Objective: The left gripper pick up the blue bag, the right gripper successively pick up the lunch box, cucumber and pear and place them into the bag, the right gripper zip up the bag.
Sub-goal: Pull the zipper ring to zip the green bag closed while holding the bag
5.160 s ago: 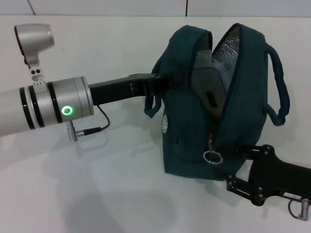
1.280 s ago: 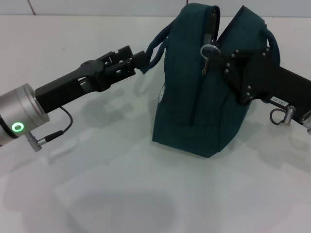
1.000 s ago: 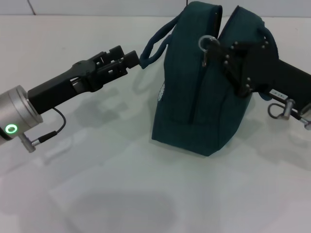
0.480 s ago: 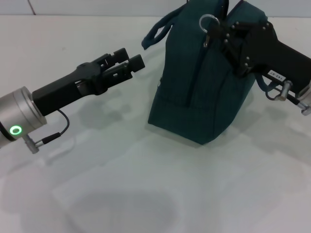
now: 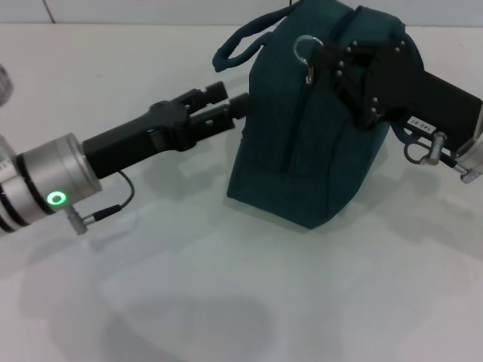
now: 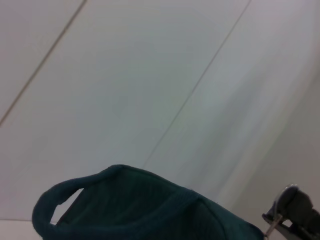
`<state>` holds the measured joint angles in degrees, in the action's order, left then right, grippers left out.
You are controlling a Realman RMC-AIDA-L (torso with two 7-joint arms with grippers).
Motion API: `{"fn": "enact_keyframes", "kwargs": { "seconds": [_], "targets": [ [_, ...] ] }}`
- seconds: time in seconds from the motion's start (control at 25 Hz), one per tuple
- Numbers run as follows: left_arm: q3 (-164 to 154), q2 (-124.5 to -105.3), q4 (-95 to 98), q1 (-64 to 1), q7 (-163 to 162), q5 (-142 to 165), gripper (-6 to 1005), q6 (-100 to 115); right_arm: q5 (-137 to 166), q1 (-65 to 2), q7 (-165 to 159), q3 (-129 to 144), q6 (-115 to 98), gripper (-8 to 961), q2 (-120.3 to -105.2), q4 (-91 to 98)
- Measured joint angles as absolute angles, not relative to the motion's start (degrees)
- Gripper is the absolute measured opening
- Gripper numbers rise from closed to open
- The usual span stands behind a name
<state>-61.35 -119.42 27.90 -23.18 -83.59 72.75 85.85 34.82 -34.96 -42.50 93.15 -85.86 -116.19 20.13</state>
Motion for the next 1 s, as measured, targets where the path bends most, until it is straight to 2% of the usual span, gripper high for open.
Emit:
{"fn": "enact_keyframes", "kwargs": {
  "seconds": [0.56, 1.0],
  "targets": [
    [-61.6, -119.70, 27.2, -25.6, -82.9, 74.8, 860, 85.3, 34.8, -34.7, -43.2, 93.3, -87.7, 11, -116.19, 20.1],
    [-61.6, -119.79, 25.8, -25.9, -82.5, 75.1, 812, 84.3, 34.8, -34.5, -43.9, 93.3, -88.2, 11, -116.19, 19.9]
  ]
}}
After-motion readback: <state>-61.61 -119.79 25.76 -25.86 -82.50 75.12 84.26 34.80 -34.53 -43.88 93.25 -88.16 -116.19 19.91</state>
